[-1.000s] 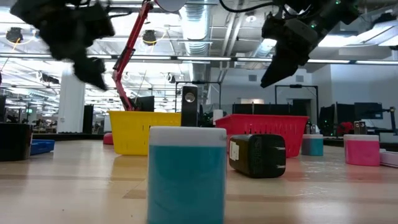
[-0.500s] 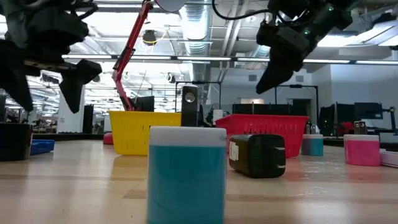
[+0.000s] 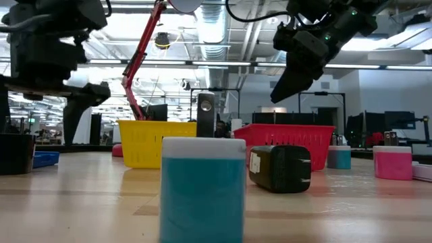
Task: Pick & Place Office items
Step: Put the blue digital timer into the red bin
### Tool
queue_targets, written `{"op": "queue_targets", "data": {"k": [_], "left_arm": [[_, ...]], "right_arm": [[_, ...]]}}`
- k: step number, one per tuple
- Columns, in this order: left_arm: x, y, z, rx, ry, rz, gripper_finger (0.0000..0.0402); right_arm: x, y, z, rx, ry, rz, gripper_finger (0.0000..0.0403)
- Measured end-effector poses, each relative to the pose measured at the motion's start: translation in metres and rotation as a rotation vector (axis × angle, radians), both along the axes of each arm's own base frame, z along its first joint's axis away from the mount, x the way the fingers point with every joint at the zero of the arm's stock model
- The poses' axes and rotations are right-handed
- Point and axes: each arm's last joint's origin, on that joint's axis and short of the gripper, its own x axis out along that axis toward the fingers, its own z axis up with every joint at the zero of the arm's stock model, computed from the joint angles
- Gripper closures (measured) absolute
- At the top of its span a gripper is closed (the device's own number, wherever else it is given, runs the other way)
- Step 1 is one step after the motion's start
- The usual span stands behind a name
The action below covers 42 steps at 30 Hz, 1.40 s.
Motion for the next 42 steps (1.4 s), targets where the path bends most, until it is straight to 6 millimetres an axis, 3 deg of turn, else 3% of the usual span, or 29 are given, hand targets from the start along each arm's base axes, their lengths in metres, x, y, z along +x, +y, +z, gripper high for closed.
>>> {"op": "queue_targets", "data": {"k": [9, 20, 34, 42], "left_arm": [[0.006, 0.0, -0.007, 0.047, -0.005, -0.139, 0.011], [0.012, -0.003, -0.025, 0.002, 0.09, -0.161, 0.0115], [0.014, -0.004, -0.018, -0.031, 0.006, -0.127, 0.0227], [0.02, -0.006, -0.015, -0.07, -0.054, -0.057, 0.0229]], "right_arm": [[0.0, 0.0, 0.0, 0.009, -0.001, -0.009, 0.0249], [0.0, 0.0, 0.0, 0.009, 0.0, -0.009, 0.0249], [-0.001, 0.0, 0.0, 0.009, 0.001, -0.01, 0.0249], [-0.001, 0.0, 0.0, 0.01, 0.001, -0.01, 0.0249]]}}
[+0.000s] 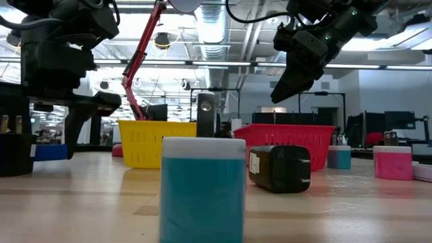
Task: Pick & Place Office items
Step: Put the blue digital timer into the red bin
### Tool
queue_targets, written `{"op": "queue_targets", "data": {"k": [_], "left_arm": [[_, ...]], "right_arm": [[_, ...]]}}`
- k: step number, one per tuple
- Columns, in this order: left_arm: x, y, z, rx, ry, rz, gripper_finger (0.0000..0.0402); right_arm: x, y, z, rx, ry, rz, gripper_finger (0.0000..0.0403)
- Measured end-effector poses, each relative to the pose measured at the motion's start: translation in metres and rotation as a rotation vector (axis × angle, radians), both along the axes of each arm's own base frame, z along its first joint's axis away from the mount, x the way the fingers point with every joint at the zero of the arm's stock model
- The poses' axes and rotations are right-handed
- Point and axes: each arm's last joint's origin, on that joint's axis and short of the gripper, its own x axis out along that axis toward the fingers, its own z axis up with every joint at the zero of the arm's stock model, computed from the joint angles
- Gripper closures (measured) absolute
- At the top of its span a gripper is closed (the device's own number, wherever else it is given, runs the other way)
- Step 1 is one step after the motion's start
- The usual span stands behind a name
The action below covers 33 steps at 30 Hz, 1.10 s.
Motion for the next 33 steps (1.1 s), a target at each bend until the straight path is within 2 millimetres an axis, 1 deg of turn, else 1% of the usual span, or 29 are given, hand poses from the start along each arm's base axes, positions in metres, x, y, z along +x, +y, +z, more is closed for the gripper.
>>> {"op": "queue_targets", "data": {"k": [6, 10, 15, 17, 20, 23, 26, 33], "left_arm": [[0.0, 0.0, 0.0, -0.003, -0.004, 0.005, 0.0242], [0.0, 0.0, 0.0, -0.011, 0.0, 0.03, 0.024], [0.001, 0.0, 0.001, -0.026, 0.006, 0.073, 0.0241], [0.0, 0.0, 0.001, -0.031, 0.013, 0.092, 0.0245], [-0.005, 0.001, 0.003, -0.035, 0.048, 0.132, 0.0245], [-0.009, 0.003, 0.01, -0.044, 0.036, 0.146, 0.0241], [-0.01, 0.003, 0.023, -0.057, -0.057, 0.154, 0.0242], [-0.009, 0.007, 0.061, -0.07, -0.389, 0.212, 0.0241]], "right_arm": [[0.0, 0.0, 0.0, 0.025, -0.01, -0.025, 0.0249], [0.003, 0.0, 0.003, 0.135, -0.071, -0.129, 0.0249], [0.003, -0.002, 0.003, 0.351, -0.099, -0.25, 0.0249], [0.003, -0.003, 0.003, 0.399, -0.097, -0.25, 0.0249], [0.003, -0.002, 0.003, 0.425, -0.088, -0.214, 0.0249], [0.003, -0.002, 0.003, 0.433, -0.089, -0.203, 0.0249], [0.005, -0.003, 0.005, 0.436, -0.111, -0.205, 0.0249], [0.009, -0.008, 0.01, 0.458, -0.189, -0.216, 0.0242]]}}
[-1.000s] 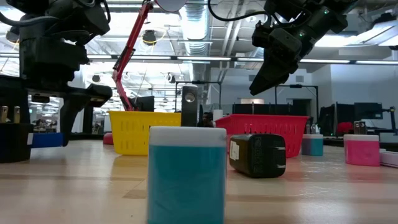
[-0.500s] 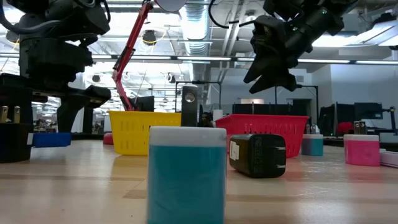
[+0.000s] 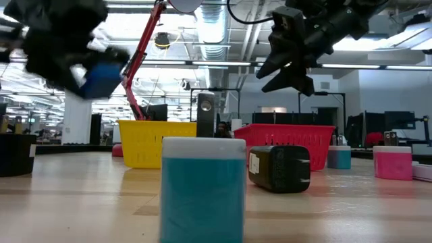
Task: Pick & Place Office items
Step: Put the blue digital timer into the red bin
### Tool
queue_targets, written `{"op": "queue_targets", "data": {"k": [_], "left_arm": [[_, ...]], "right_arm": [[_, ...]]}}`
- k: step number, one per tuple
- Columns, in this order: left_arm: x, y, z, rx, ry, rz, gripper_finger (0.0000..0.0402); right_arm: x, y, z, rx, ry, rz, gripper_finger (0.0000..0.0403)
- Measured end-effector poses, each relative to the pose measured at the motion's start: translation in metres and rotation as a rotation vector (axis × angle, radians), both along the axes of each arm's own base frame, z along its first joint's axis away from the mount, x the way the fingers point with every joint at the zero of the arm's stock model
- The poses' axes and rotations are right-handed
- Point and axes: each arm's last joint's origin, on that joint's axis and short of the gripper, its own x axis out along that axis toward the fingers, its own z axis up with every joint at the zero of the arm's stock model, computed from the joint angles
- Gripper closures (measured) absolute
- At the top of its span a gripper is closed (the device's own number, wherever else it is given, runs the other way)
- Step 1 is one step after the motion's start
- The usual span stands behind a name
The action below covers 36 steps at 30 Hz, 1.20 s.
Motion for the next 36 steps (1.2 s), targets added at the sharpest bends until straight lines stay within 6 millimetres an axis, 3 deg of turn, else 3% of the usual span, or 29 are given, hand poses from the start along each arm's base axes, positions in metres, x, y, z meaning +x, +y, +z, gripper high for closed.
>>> {"op": "queue_targets", "data": {"k": [6, 12, 22, 26, 30, 36], "left_arm": [[0.006, 0.004, 0.017, 0.057, -0.185, 0.029, 0.0246], [0.029, 0.016, 0.01, 0.153, -0.256, 0.071, 0.0241], [0.095, 0.021, 0.014, 0.271, -0.198, 0.036, 0.0241], [0.119, 0.021, 0.016, 0.297, -0.152, 0.017, 0.0239], [0.135, 0.02, 0.015, 0.306, -0.125, 0.018, 0.0243], [0.14, 0.019, 0.01, 0.314, -0.097, 0.018, 0.0239]], "right_arm": [[0.002, -0.005, 0.004, 0.057, -0.053, -0.007, 0.0194], [0.005, -0.006, 0.009, 0.048, -0.115, -0.005, 0.0142], [0.015, -0.006, 0.016, 0.221, -0.145, 0.056, 0.0138], [0.022, -0.006, 0.007, 0.271, -0.096, 0.058, 0.0138], [0.034, -0.005, -0.01, 0.335, -0.025, 0.078, 0.0138], [0.054, -0.004, -0.021, 0.379, 0.016, 0.152, 0.0138]]}}
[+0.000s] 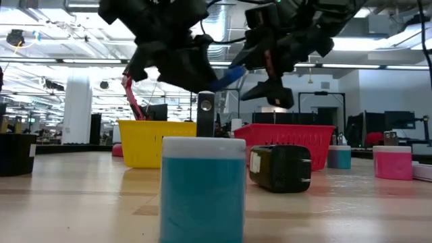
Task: Pick & Place Office items
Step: Put the blue digital timer into the red bin
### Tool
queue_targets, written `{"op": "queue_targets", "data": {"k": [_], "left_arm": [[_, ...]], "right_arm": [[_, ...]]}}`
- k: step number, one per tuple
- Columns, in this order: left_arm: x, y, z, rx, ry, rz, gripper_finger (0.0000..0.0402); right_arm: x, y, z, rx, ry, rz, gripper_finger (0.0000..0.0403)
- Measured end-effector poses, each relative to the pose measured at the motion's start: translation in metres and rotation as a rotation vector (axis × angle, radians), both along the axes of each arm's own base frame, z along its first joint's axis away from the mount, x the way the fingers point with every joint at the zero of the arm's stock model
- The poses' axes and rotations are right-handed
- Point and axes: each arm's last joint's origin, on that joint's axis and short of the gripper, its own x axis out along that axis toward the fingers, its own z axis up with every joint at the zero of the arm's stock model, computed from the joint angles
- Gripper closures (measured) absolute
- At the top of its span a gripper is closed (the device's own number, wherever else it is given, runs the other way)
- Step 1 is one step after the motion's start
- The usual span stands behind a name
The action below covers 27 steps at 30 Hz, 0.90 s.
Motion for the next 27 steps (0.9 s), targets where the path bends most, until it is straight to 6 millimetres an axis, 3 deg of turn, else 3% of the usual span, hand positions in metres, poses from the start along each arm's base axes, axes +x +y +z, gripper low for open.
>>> {"op": "queue_targets", "data": {"k": [7, 17, 27], "left_arm": [[-0.004, 0.0, -0.004, 0.001, 0.057, 0.003, 0.0243], [-0.003, 0.0, -0.003, 0.001, 0.041, 0.005, 0.0243], [-0.003, 0.0, -0.004, 0.002, 0.05, 0.006, 0.024]], "right_arm": [[0.019, 0.0, 0.001, 0.011, -0.036, 0.052, 0.0138], [0.026, 0.008, -0.021, 0.055, 0.028, 0.069, 0.0142], [0.028, 0.007, -0.019, 0.048, -0.009, 0.073, 0.0233]]}}
